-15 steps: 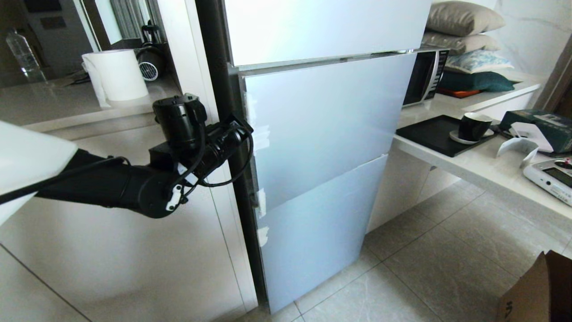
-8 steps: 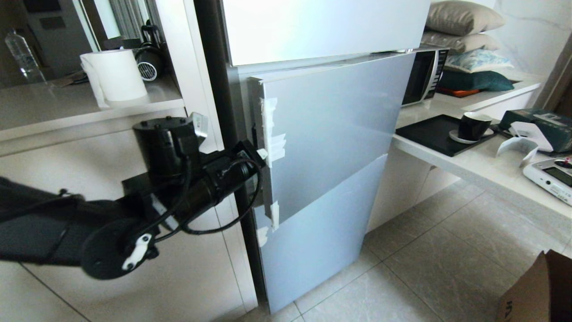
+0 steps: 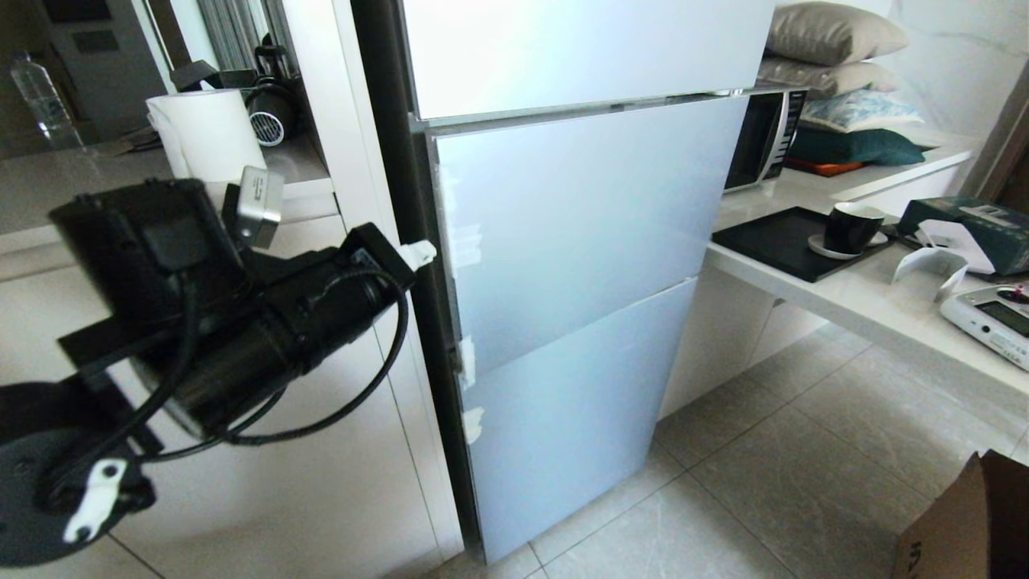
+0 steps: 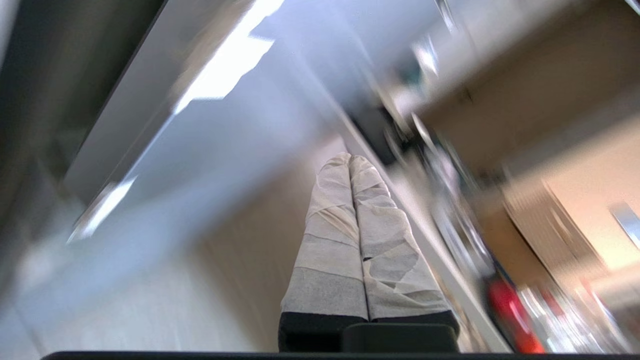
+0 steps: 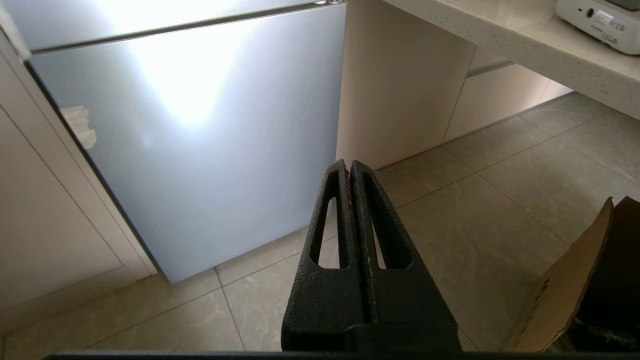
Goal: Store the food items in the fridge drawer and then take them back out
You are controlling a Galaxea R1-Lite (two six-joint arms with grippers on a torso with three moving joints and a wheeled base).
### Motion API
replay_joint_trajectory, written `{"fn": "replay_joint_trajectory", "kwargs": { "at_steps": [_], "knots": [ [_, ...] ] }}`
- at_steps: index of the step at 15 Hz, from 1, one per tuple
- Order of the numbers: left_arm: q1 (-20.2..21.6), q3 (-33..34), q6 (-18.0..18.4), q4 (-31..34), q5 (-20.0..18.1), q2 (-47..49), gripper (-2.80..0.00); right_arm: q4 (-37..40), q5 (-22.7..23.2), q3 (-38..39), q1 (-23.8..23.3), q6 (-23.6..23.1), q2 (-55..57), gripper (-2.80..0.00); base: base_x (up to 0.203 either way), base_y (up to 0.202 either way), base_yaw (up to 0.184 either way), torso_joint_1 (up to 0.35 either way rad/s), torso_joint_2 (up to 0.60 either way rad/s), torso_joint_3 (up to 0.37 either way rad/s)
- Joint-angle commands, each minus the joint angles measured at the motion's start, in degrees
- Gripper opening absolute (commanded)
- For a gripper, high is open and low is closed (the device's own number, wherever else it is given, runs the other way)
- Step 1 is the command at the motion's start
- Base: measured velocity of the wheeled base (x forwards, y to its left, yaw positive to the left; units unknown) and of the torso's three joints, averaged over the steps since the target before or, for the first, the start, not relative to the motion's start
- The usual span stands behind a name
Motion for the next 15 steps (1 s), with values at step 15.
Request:
{"fn": "replay_joint_trajectory", "kwargs": {
  "at_steps": [15],
  "knots": [
    [6.8,-15.5,9.2,-8.1,10.4,14.8,-2.80,0.0,0.0,0.0,0.0,0.0,0.0,-2.80,0.000,0.000,0.000,0.000,0.00,0.000]
  ]
}}
